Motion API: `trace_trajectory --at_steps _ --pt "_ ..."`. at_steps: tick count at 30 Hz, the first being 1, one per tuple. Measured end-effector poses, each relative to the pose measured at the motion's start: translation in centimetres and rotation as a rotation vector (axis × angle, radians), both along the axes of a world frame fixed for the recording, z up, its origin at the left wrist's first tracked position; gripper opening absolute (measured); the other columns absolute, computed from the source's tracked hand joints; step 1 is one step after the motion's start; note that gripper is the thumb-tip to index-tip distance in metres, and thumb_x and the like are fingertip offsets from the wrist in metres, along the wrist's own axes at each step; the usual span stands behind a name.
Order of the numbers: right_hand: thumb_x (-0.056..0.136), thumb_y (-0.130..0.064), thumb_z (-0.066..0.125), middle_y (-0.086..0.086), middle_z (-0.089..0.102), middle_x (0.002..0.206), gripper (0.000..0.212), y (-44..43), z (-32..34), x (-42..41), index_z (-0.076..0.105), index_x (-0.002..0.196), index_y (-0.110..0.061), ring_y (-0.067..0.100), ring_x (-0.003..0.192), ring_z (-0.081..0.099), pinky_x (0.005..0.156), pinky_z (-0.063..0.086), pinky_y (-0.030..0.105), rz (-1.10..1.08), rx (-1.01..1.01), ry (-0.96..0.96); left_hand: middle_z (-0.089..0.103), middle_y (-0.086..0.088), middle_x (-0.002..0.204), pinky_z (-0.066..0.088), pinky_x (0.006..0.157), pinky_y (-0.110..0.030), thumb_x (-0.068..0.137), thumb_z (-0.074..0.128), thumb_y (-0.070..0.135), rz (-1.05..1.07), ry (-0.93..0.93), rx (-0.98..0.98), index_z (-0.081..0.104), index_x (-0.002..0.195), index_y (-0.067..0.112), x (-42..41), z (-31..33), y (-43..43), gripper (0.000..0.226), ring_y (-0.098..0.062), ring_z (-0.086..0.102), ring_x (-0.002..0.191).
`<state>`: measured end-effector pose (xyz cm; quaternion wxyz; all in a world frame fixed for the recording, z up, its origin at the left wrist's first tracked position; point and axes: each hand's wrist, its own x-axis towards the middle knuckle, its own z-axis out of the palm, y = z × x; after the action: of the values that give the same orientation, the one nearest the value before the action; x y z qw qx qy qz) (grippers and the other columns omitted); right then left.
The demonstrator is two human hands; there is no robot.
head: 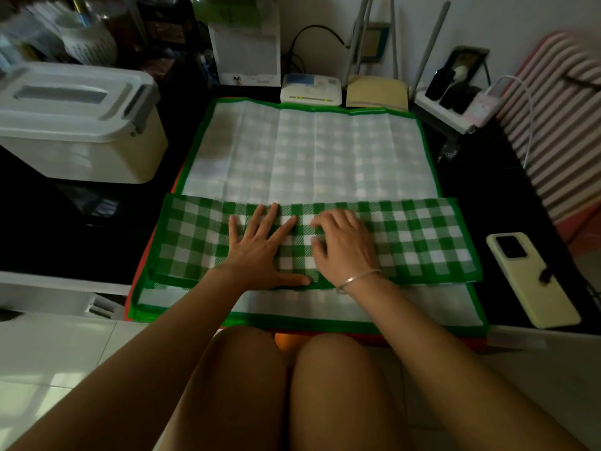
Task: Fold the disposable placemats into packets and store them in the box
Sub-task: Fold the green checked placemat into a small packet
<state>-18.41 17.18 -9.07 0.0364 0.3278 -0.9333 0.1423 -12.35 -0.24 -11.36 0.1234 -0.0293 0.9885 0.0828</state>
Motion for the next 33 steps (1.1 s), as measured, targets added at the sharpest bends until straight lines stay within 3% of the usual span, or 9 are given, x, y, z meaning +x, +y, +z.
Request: trace_trajectory --at_steps 3,7,10,14,18,20,26,30,33 --pt "0.099 -0.039 0.027 0.0 0.005 0.161 0.057 -1.8 -1.5 -1.0 0.015 0.153 -0.021 0.019 0.148 -0.002 0.121 0.001 0.041 -0.001 0.216 -0.076 -0.028 0.001 0.159 -0.018 0.111 -0.063 0.044 0.023 0.106 0.006 0.014 0.021 -0.014 0.151 0.042 0.1 0.0 -0.1 0.129 -0.023 -0.026 0.146" --pt "0.092 -0.064 0.0 -0.004 -0.023 0.156 0.071 1.8 -2.3 -2.6 -0.014 0.15 -0.024 0.015 0.144 -0.021 0.119 -0.007 0.045 -0.044 0.362 -0.105 -0.026 0.003 0.16 -0.017 0.112 -0.063 0.033 0.003 0.107 0.006 0.039 0.053 -0.013 0.15 0.045 0.1 -0.3 -0.2 0.134 -0.022 -0.026 0.146" --pt "0.087 -0.068 -0.008 0.001 -0.024 0.156 0.079 6.4 -2.2 -4.9 -0.016 0.149 -0.019 0.018 0.144 -0.02 0.119 -0.005 0.045 -0.275 0.402 -0.139 -0.024 0.003 0.16 -0.017 0.112 -0.064 0.033 0.003 0.107 0.004 0.053 0.057 -0.013 0.15 0.045 0.1 -0.2 -0.2 0.134 -0.022 -0.025 0.146" --pt "0.092 -0.063 0.002 0.012 -0.016 0.158 0.081 7.3 -1.8 -6.4 -0.009 0.151 -0.008 0.024 0.146 -0.015 0.119 0.001 0.046 -0.619 0.326 -0.253 -0.022 0.003 0.161 -0.013 0.113 -0.066 0.033 0.01 0.108 0.009 0.03 0.075 -0.01 0.151 0.044 0.0 0.1 -0.1 0.136 -0.022 -0.024 0.147" --pt "0.095 -0.057 0.006 0.008 -0.017 0.158 0.07 0.6 -1.3 -3.3 -0.011 0.151 -0.019 0.03 0.145 -0.019 0.116 -0.013 0.05 -0.306 0.326 -0.072 -0.016 0.0 0.162 -0.001 0.114 -0.068 0.056 0.049 0.094 0.009 -0.054 -0.04 -0.004 0.154 0.038 -0.7 1.8 0.6 0.125 -0.027 -0.015 0.149" --pt "0.097 -0.054 0.007 0.003 -0.018 0.158 0.064 -1.3 -1.9 -1.4 -0.009 0.151 -0.026 0.026 0.145 -0.021 0.116 -0.013 0.05 -0.143 0.318 -0.073 -0.012 -0.001 0.163 -0.001 0.113 -0.069 0.059 0.054 0.091 0.024 -0.043 -0.082 -0.001 0.154 0.035 -0.8 2.2 0.8 0.123 -0.029 -0.013 0.149" --pt "0.096 -0.054 0.005 -0.002 -0.022 0.157 0.063 -1.2 -3.0 -1.3 -0.013 0.151 -0.029 0.019 0.143 -0.025 0.117 -0.011 0.047 -0.173 0.29 -0.114 -0.015 0.01 0.163 -0.013 0.114 -0.063 0.058 0.02 0.101 0.1 0.076 -0.06 -0.008 0.154 0.035 0.9 0.4 -0.4 0.12 -0.023 -0.023 0.147" --pt "0.089 -0.057 -0.008 -0.001 -0.024 0.157 0.067 -1.1 -3.2 -1.2 -0.015 0.149 -0.029 0.02 0.143 -0.026 0.118 -0.009 0.048 -0.164 0.285 -0.107 -0.003 0.008 0.164 -0.016 0.112 -0.063 0.079 -0.01 0.082 0.601 0.217 -0.157 0.005 0.156 0.035 3.4 -0.5 -4.1 0.091 -0.028 -0.014 0.149" --pt "0.084 -0.057 -0.013 0.0 -0.024 0.157 0.071 -1.2 -3.2 -1.2 -0.016 0.149 -0.029 0.02 0.143 -0.026 0.118 -0.01 0.048 -0.162 0.287 -0.106 -0.007 0.004 0.164 -0.017 0.112 -0.062 0.079 -0.008 0.081 0.675 0.13 -0.158 0.001 0.156 0.035 4.0 -0.3 -4.6 0.089 -0.041 -0.023 0.144"
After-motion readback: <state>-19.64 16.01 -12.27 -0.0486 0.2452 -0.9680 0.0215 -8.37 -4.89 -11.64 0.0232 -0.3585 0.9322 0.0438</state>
